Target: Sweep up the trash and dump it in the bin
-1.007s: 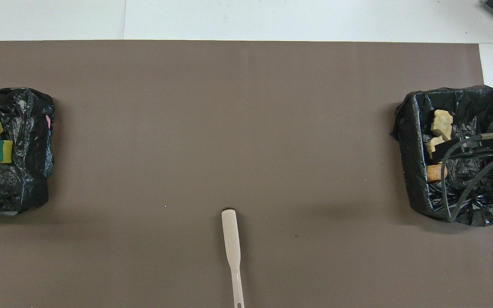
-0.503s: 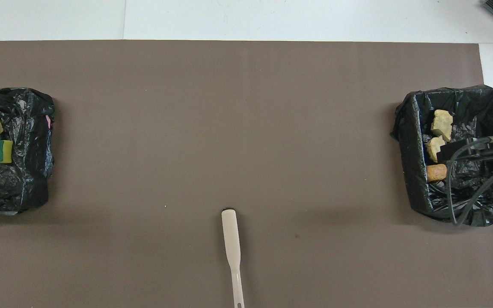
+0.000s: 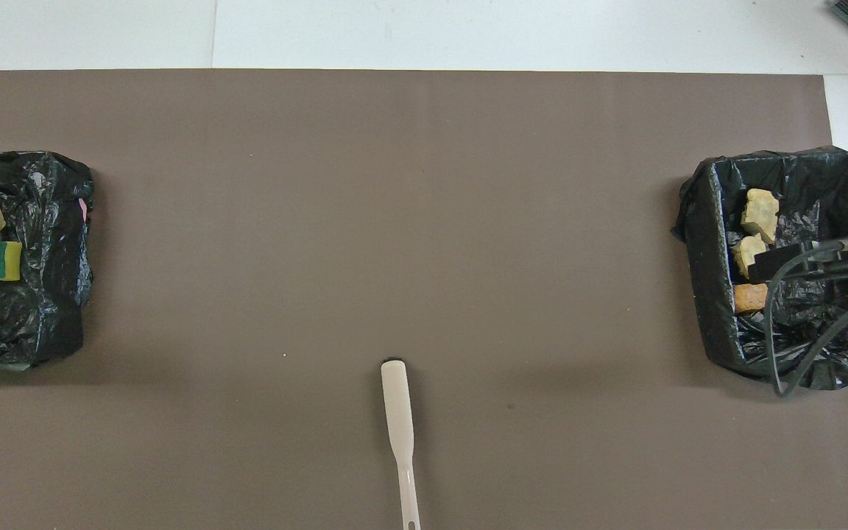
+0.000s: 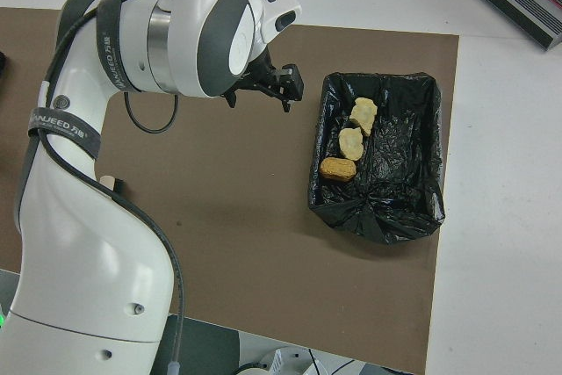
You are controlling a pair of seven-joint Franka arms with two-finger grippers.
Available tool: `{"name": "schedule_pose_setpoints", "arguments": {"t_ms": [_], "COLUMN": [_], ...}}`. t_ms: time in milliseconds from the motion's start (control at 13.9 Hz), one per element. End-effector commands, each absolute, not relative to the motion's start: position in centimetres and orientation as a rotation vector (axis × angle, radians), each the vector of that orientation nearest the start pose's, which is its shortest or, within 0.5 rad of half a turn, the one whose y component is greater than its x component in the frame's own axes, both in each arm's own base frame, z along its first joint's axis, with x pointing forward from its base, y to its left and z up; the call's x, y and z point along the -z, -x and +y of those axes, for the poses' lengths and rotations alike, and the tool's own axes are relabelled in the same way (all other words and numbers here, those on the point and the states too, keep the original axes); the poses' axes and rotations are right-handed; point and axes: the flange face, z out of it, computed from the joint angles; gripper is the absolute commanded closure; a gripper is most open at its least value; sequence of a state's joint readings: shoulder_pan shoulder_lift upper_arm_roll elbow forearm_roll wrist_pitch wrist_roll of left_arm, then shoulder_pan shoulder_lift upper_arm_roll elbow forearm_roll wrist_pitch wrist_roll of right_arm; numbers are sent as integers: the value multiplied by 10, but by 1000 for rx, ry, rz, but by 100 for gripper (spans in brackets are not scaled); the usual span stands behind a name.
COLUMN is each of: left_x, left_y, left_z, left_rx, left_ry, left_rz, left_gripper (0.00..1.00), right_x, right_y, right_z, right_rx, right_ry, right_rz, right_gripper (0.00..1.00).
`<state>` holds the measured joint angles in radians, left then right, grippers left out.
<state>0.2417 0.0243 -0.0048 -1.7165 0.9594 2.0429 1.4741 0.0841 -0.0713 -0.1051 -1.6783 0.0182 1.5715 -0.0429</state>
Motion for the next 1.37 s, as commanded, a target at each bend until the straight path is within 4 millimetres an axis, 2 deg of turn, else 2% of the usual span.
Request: {"name": "schedule_pose_setpoints", "arguments": {"t_ms": [0, 72, 144, 216, 288, 360, 431, 503, 647, 791, 935, 1151, 1294], "left_x": [-617, -619, -623, -634, -655, -668, -673, -676, -701, -703, -705, -686, -671], "left_y": [-576, -577, -574, -573, -573, -574, -574, -570, -564, -558, -551, -541, -534], "left_z": [172, 165, 168, 171, 170, 168, 166, 171, 177, 192, 187, 164, 131], "left_rx": [-645, -685, -713, -726, -698, -653, -610, -542, -347, -239, -146, -75, -43], "left_ry": [1581, 1557, 1563, 1562, 1569, 1594, 1646, 1726, 1892, 2031, 2149, 2403, 2517], "left_rz": [1562, 1541, 1498, 1469, 1442, 1414, 1398, 1375, 1298, 1200, 1102, 1030, 1017], "left_gripper": [100, 100, 100, 100, 100, 100, 100, 100, 100, 100, 100, 100, 100], "right_x": [-611, -611, -611, -612, -611, -611, -611, -612, -611, -611, -611, -611, -611], "right_y": [-529, -529, -529, -528, -529, -529, -529, -529, -529, -529, -529, -529, -529], "right_z": [-11, -12, -12, -12, -12, -11, -11, -12, -12, -11, -12, -12, -11], "right_rx": [-58, -58, -56, -56, -56, -56, -58, -53, -56, -56, -56, -56, -56], "right_ry": [3097, 3096, 3097, 3097, 3097, 3097, 3097, 3097, 3096, 3097, 3097, 3097, 3097], "right_rz": [-7, -4, -4, -4, -4, -7, -7, -4, -4, -7, -4, -4, -7], "right_gripper": [0, 0, 0, 0, 0, 0, 0, 0, 0, 0, 0, 0, 0]}}
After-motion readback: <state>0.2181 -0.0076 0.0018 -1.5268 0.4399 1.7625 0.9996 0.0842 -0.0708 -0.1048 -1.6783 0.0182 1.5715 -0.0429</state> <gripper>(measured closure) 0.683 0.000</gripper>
